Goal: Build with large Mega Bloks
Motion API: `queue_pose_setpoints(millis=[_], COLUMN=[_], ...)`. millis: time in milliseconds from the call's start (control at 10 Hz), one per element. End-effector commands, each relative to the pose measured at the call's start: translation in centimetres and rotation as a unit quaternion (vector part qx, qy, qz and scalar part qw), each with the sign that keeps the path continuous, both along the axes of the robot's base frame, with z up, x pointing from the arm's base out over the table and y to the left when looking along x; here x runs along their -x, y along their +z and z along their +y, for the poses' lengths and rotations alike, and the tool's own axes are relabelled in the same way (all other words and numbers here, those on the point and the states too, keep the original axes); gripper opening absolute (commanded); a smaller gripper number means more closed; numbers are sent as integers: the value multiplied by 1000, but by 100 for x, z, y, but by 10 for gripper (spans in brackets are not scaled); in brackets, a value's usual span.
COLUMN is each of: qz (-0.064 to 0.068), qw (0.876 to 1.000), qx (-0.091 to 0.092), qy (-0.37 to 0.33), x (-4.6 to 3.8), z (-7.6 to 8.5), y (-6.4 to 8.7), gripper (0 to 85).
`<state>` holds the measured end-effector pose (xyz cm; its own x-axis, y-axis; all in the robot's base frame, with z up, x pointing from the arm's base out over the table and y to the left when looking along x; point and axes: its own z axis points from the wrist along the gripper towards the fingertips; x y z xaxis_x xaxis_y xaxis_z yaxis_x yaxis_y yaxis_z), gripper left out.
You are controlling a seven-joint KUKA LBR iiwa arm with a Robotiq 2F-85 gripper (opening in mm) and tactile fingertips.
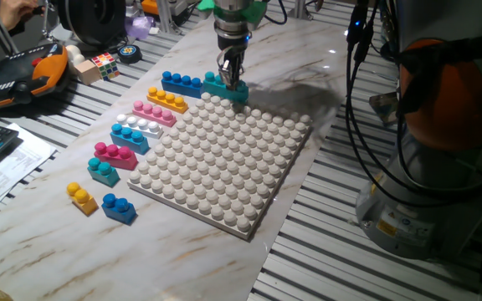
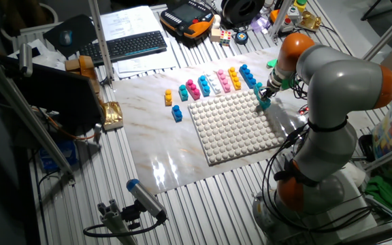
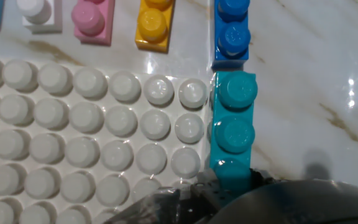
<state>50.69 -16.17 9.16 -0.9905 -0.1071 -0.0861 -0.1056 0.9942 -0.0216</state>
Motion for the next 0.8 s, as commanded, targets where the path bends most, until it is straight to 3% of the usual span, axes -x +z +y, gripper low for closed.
queue_pose_setpoints(millis=[0, 700], qz=[0, 2], qw=[1000, 1000], qx=[0, -9], qy=[-1, -1], x=[1, -23], z=[2, 23], y=[-4, -146], gripper=[10, 10])
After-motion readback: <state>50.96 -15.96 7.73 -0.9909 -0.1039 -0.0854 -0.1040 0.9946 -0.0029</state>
